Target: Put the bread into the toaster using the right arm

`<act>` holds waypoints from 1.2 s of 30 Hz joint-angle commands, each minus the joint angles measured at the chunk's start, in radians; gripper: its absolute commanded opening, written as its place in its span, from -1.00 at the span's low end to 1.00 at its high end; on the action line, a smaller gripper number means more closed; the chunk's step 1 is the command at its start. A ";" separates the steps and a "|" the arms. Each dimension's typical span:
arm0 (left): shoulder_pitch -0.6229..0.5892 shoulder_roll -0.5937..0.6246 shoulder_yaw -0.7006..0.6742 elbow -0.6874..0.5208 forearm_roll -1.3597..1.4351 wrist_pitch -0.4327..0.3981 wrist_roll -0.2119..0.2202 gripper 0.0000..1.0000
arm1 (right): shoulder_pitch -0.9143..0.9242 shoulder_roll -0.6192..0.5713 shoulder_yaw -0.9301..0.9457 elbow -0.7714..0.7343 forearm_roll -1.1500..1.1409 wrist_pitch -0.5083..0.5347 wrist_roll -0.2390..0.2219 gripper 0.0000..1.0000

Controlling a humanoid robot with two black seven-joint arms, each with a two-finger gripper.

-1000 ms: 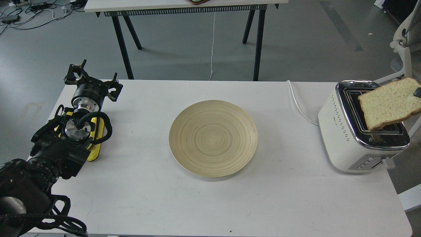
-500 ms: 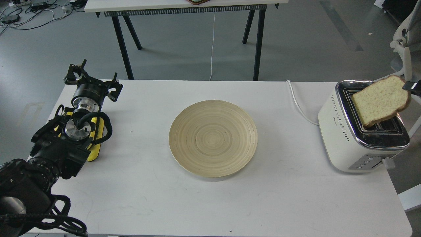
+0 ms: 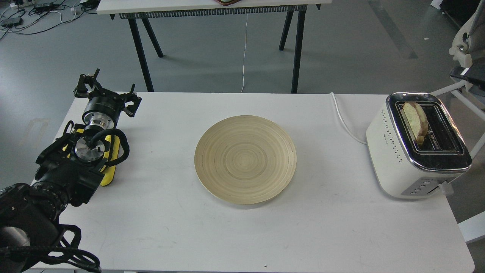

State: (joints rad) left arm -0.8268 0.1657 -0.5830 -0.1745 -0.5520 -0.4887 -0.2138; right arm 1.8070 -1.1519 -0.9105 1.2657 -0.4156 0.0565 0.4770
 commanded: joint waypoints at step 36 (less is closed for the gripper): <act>0.000 0.000 0.000 0.000 0.000 0.000 -0.001 1.00 | -1.022 0.910 1.340 -0.621 0.600 0.432 0.012 1.00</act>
State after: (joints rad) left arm -0.8268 0.1657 -0.5833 -0.1748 -0.5523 -0.4887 -0.2137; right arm 0.7906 -0.2525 0.4340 0.6420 0.1855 0.4888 0.4887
